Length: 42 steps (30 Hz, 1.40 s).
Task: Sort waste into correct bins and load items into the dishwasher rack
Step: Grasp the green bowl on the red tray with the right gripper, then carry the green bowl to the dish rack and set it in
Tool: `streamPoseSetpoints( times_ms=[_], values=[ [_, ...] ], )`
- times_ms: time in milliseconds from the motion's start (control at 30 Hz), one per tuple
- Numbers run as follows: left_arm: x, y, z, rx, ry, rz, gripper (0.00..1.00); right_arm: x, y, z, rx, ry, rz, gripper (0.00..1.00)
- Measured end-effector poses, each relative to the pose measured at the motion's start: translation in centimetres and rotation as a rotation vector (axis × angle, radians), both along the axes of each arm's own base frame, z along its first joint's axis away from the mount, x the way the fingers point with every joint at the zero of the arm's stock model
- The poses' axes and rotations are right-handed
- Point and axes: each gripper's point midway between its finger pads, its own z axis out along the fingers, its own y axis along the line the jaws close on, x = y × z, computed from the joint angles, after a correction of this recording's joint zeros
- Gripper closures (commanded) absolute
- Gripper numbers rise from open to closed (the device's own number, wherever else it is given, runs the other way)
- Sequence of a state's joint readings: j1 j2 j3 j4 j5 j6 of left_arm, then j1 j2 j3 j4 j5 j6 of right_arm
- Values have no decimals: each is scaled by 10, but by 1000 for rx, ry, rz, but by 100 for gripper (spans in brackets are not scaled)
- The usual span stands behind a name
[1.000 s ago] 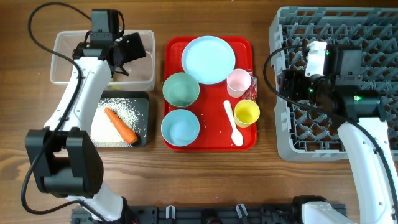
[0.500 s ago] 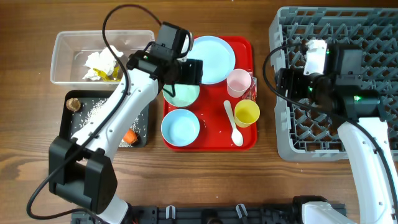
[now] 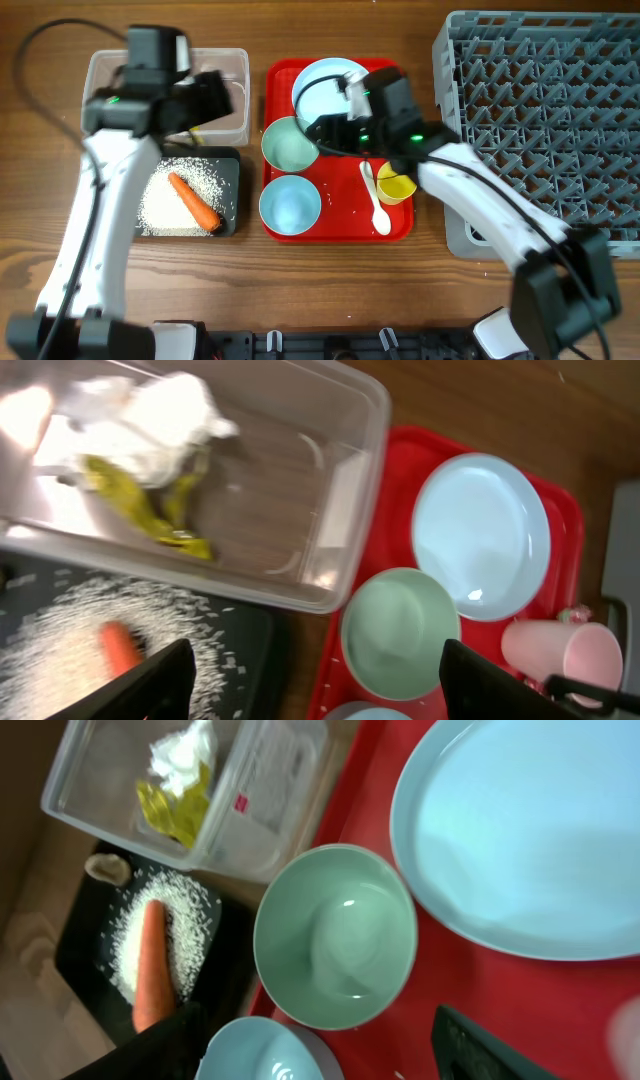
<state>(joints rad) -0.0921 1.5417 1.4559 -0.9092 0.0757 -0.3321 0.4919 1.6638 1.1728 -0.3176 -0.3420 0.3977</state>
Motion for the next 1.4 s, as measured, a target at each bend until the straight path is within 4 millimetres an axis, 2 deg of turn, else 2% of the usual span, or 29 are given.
streamPoseSetpoints(
  times_ms=[33, 67, 100, 200, 300, 333, 367, 400, 467, 667, 767, 833, 933, 967, 1000, 1033, 1067, 1100, 1167, 1267, 1300, 1333, 1400],
  values=[
    [-7, 29, 15, 14, -28, 79, 18, -4, 10, -25, -27, 53, 2, 37],
    [-9, 41, 18, 19, -31, 111, 18, -2, 14, -38, -40, 68, -13, 38],
    [-13, 57, 14, 20, -7, 156, 18, -1, 18, -56, -63, 94, -30, 40],
    [-21, 91, 4, 31, 46, 248, 18, 1, 18, -91, -117, 135, -83, 49],
    [-22, 93, 0, 33, 60, 255, 18, 14, 16, -112, -134, 134, -144, 62],
    [-23, 93, -2, 33, 67, 255, 17, 14, 15, -121, -142, 150, -156, 68],
    [-25, 93, -6, 33, 78, 255, 17, 12, 12, -132, -157, 169, -165, 80],
    [-28, 93, -12, 34, 95, 254, 17, 13, 12, -132, -155, 172, -175, 86],
    [-30, 92, -16, 33, 106, 254, 17, 14, 12, -132, -154, 173, -182, 92],
    [-32, 92, -21, 33, 120, 254, 17, 12, 10, -131, -164, 170, -173, 96],
    [-32, 92, -22, 33, 122, 254, 16, 13, 6, -105, -182, 107, -146, 96],
    [-31, 92, -22, 33, 120, 254, 16, 13, -6, -79, -234, 42, -152, 96],
    [-30, 92, -21, 33, 115, 254, 18, 30, -52, -12, -384, -177, -290, 96],
    [-30, 92, -21, 33, 113, 254, 19, 39, -80, 23, -455, -289, -413, 96],
    [-28, 93, -20, 33, 105, 254, 20, 51, -124, 72, -535, -432, -609, 96],
    [-27, 93, -20, 33, 99, 255, 20, 58, -154, 99, -592, -509, -737, 96],
    [-25, 93, -19, 32, 91, 256, 20, 64, -177, 113, -633, -553, -819, 96],
    [-23, 93, -18, 32, 83, 257, 20, 69, -201, 121, -686, -576, -890, 96],
    [-24, 93, -23, 32, 90, 257, 20, 87, -275, 132, -826, -617, -1067, 96],
    [-30, 92, -35, 31, 123, 257, 20, 113, -344, 146, -1040, -701, -1151, 96],
    [-30, 92, -37, 31, 124, 257, 20, 118, -362, 150, -1166, -724, -1136, 96],
    [-29, 93, -37, 31, 120, 257, 21, 126, -372, 148, -1349, -722, -1039, 96],
    [-25, 92, -37, 27, 104, 256, 21, 140, -370, 127, -1578, -658, -799, 96]
  ],
)
